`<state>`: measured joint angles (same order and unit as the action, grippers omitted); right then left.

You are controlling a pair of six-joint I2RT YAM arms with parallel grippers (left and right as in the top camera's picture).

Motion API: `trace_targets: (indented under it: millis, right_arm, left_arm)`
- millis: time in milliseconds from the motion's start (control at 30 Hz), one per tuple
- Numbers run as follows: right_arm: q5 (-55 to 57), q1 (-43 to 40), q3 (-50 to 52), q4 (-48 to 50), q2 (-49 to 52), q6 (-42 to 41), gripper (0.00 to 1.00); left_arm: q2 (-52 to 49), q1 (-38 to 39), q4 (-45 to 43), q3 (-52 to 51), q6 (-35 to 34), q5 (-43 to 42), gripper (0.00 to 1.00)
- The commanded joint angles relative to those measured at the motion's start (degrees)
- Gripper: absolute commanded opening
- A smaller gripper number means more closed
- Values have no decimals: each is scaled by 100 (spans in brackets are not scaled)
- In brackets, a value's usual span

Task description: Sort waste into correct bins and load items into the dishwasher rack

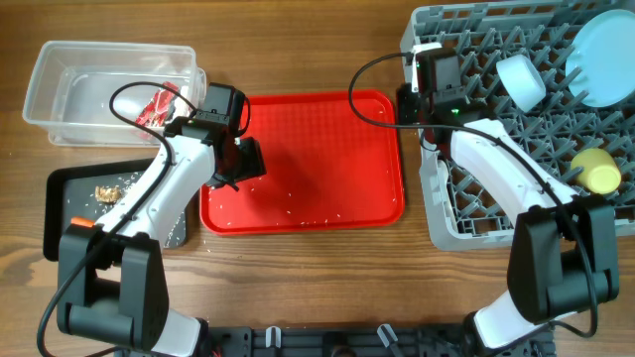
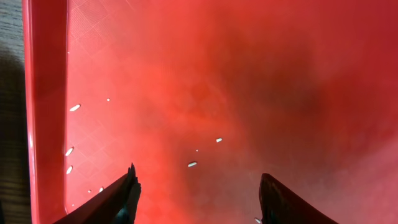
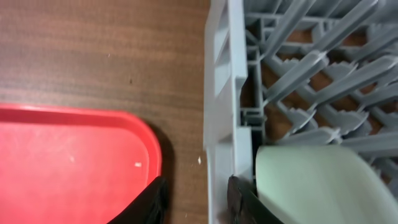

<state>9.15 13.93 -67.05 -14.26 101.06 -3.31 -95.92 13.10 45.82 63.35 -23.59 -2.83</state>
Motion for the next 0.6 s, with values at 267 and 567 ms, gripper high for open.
trace_targets:
  millis: [267, 567]
  right_arm:
    - [-50, -39, -7, 52, 76, 50, 34]
    - [-516, -39, -7, 623, 98, 533, 32]
  left_arm:
    - [-52, 20, -20, 31, 68, 94, 63]
    - [-52, 20, -20, 31, 68, 94, 63]
